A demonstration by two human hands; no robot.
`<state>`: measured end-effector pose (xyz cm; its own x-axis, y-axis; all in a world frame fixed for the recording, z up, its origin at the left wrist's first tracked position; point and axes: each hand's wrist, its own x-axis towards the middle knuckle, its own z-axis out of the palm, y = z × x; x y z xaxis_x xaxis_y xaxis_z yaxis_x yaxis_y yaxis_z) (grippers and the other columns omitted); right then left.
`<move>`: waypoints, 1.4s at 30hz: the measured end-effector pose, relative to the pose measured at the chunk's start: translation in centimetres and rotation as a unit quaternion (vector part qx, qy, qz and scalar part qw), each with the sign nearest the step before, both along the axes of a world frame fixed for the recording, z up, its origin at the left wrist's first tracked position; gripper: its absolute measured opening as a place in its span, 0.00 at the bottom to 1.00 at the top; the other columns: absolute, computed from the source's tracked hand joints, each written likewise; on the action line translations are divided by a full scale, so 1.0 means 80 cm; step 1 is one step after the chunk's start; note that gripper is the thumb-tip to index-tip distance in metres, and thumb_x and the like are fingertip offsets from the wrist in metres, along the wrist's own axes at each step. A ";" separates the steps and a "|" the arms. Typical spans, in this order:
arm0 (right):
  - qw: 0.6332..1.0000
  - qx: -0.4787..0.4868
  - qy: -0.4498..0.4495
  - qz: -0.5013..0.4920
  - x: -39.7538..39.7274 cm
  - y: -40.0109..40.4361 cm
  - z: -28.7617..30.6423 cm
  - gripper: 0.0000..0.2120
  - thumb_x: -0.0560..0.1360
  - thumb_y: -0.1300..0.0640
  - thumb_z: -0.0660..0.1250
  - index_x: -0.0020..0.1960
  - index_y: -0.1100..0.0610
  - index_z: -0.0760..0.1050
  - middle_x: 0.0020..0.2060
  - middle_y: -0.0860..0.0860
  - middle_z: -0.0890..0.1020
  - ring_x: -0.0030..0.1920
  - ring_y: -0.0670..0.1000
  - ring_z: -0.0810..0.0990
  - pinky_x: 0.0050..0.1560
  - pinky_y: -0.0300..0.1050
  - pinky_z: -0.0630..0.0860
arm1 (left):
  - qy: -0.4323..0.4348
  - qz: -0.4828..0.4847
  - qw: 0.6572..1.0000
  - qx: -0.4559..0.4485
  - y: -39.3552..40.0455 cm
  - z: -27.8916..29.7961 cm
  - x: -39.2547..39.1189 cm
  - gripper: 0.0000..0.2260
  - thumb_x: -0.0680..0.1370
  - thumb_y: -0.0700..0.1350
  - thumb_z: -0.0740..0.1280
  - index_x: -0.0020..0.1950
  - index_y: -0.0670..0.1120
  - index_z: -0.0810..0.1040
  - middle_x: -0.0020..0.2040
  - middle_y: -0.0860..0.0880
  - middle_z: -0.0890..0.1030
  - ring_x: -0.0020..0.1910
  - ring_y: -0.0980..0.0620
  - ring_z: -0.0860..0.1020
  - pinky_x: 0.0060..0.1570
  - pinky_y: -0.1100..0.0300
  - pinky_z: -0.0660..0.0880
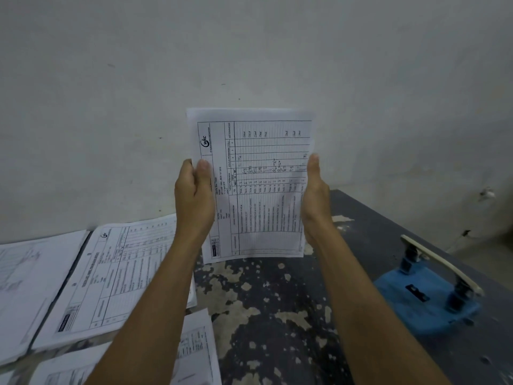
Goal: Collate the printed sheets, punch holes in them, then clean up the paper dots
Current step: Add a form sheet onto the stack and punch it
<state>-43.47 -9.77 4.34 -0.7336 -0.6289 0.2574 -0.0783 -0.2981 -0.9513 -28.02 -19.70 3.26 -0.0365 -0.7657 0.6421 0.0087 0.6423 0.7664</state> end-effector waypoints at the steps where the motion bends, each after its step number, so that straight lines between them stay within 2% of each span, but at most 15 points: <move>1: 1.000 -0.002 -0.006 -0.009 0.001 -0.002 -0.002 0.34 0.78 0.29 0.49 0.65 0.54 0.74 0.63 0.52 0.77 0.63 0.51 0.76 0.63 0.50 0.72 | 0.000 0.001 1.000 0.001 0.001 0.000 0.000 0.15 0.84 0.56 0.56 0.39 0.53 0.62 0.33 0.56 0.65 0.29 0.61 0.63 0.27 0.70 0.64; 5: 0.999 -0.015 0.014 -0.042 0.006 -0.007 -0.004 0.29 0.79 0.32 0.51 0.59 0.55 0.73 0.51 0.34 0.77 0.52 0.33 0.74 0.47 0.35 0.72 | 0.000 0.004 1.000 0.000 0.002 -0.001 0.001 0.15 0.84 0.55 0.56 0.39 0.54 0.62 0.33 0.56 0.64 0.28 0.61 0.63 0.27 0.70 0.64; 7: 0.996 -0.005 0.058 -0.066 0.006 -0.007 -0.005 0.26 0.80 0.33 0.51 0.59 0.51 0.75 0.46 0.38 0.79 0.46 0.30 0.75 0.57 0.42 0.73 | 0.004 0.006 1.000 -0.006 0.002 -0.001 0.003 0.14 0.84 0.55 0.56 0.39 0.53 0.62 0.33 0.55 0.64 0.28 0.61 0.62 0.27 0.69 0.63; 8: 0.992 -0.007 0.084 -0.089 0.007 -0.005 -0.003 0.23 0.80 0.34 0.51 0.57 0.50 0.74 0.45 0.42 0.79 0.44 0.33 0.77 0.46 0.45 0.77 | 0.002 0.006 1.000 -0.009 0.002 0.000 0.003 0.14 0.84 0.55 0.56 0.40 0.53 0.63 0.34 0.54 0.65 0.29 0.61 0.62 0.27 0.69 0.63; 9: 0.986 -0.014 0.117 -0.115 0.008 -0.003 0.002 0.21 0.81 0.35 0.52 0.57 0.51 0.72 0.46 0.45 0.78 0.45 0.37 0.77 0.44 0.41 0.73 | -0.001 0.004 1.000 -0.012 0.001 0.000 0.004 0.14 0.84 0.56 0.56 0.41 0.52 0.63 0.34 0.53 0.65 0.30 0.60 0.63 0.28 0.68 0.64; 11: 0.965 -0.024 0.200 -0.170 0.010 0.003 0.018 0.20 0.81 0.37 0.54 0.63 0.51 0.67 0.58 0.48 0.75 0.57 0.44 0.75 0.60 0.52 0.75 | -0.003 -0.002 1.000 -0.017 0.002 0.000 0.005 0.14 0.84 0.56 0.57 0.42 0.50 0.64 0.35 0.53 0.66 0.31 0.59 0.63 0.29 0.66 0.64; 15: 0.886 -0.060 0.390 -0.243 0.018 0.020 0.059 0.25 0.78 0.49 0.62 0.73 0.52 0.61 0.75 0.50 0.63 0.75 0.49 0.62 0.75 0.60 0.58 | 0.011 -0.017 0.999 -0.041 0.009 0.003 0.004 0.13 0.85 0.53 0.57 0.41 0.53 0.65 0.33 0.58 0.67 0.30 0.61 0.64 0.30 0.69 0.65; 19: 0.804 -0.031 0.523 -0.283 0.032 0.034 0.084 0.34 0.74 0.55 0.62 0.78 0.57 0.56 0.80 0.54 0.53 0.80 0.53 0.48 0.77 0.62 0.43 | 0.019 -0.033 0.998 -0.059 0.014 0.006 0.005 0.11 0.85 0.51 0.57 0.42 0.54 0.66 0.34 0.59 0.70 0.31 0.62 0.67 0.31 0.71 0.67; 23: 0.761 0.124 0.603 -0.205 0.034 0.034 0.077 0.34 0.78 0.51 0.60 0.80 0.53 0.52 0.79 0.50 0.55 0.80 0.51 0.45 0.75 0.65 0.36 | 0.036 -0.047 0.996 -0.064 0.017 0.005 0.007 0.09 0.85 0.50 0.57 0.45 0.55 0.69 0.36 0.61 0.75 0.33 0.63 0.73 0.32 0.71 0.71; 30: 0.769 0.074 0.602 -0.201 0.036 0.035 0.083 0.24 0.76 0.48 0.61 0.72 0.51 0.66 0.72 0.48 0.68 0.78 0.50 0.56 0.74 0.67 0.34 | 0.043 -0.042 0.996 -0.069 0.013 0.002 0.007 0.10 0.85 0.48 0.57 0.44 0.53 0.68 0.36 0.62 0.75 0.35 0.65 0.72 0.33 0.72 0.71; 33: 0.781 0.020 0.568 -0.258 0.025 0.034 0.078 0.33 0.72 0.45 0.66 0.74 0.52 0.63 0.75 0.50 0.63 0.78 0.50 0.54 0.75 0.64 0.35 | 0.035 -0.030 0.997 -0.067 0.012 0.002 0.007 0.11 0.85 0.50 0.57 0.43 0.51 0.67 0.35 0.60 0.71 0.33 0.62 0.69 0.32 0.70 0.68; 35: 0.827 -0.033 0.496 -0.262 0.016 0.033 0.073 0.42 0.69 0.47 0.71 0.77 0.53 0.57 0.77 0.50 0.59 0.78 0.50 0.54 0.77 0.62 0.40 | 0.040 -0.021 0.997 -0.070 0.013 0.005 0.007 0.12 0.85 0.50 0.57 0.42 0.53 0.66 0.34 0.61 0.71 0.32 0.63 0.67 0.32 0.71 0.67; 38: 0.952 -0.042 0.280 -0.118 0.000 0.034 0.053 0.44 0.68 0.55 0.76 0.77 0.48 0.54 0.72 0.50 0.66 0.71 0.53 0.67 0.70 0.59 0.68 | 0.047 0.000 0.997 -0.065 0.015 0.007 0.004 0.12 0.85 0.50 0.57 0.42 0.51 0.66 0.33 0.59 0.69 0.31 0.63 0.66 0.32 0.69 0.66; 40: 0.989 -0.012 0.148 0.016 -0.012 0.032 0.037 0.34 0.69 0.59 0.77 0.71 0.53 0.66 0.62 0.51 0.78 0.59 0.53 0.80 0.59 0.57 0.79 | 0.049 0.011 0.997 -0.058 0.017 0.007 0.001 0.12 0.85 0.50 0.57 0.43 0.47 0.66 0.35 0.56 0.68 0.32 0.60 0.65 0.32 0.66 0.65; 42: 0.992 -0.008 0.110 0.067 -0.023 0.027 0.022 0.19 0.71 0.60 0.76 0.61 0.58 0.78 0.52 0.52 0.85 0.50 0.52 0.85 0.54 0.58 0.82 | 0.053 0.019 0.997 -0.053 0.019 0.007 -0.001 0.12 0.85 0.50 0.57 0.45 0.46 0.67 0.35 0.55 0.70 0.32 0.61 0.66 0.31 0.67 0.66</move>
<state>-45.28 -7.62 6.08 -0.5698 -0.7112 0.4117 -0.2417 -0.3338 -0.9111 -28.14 -18.20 3.84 0.0637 -0.6929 0.7182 0.0613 0.7210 0.6902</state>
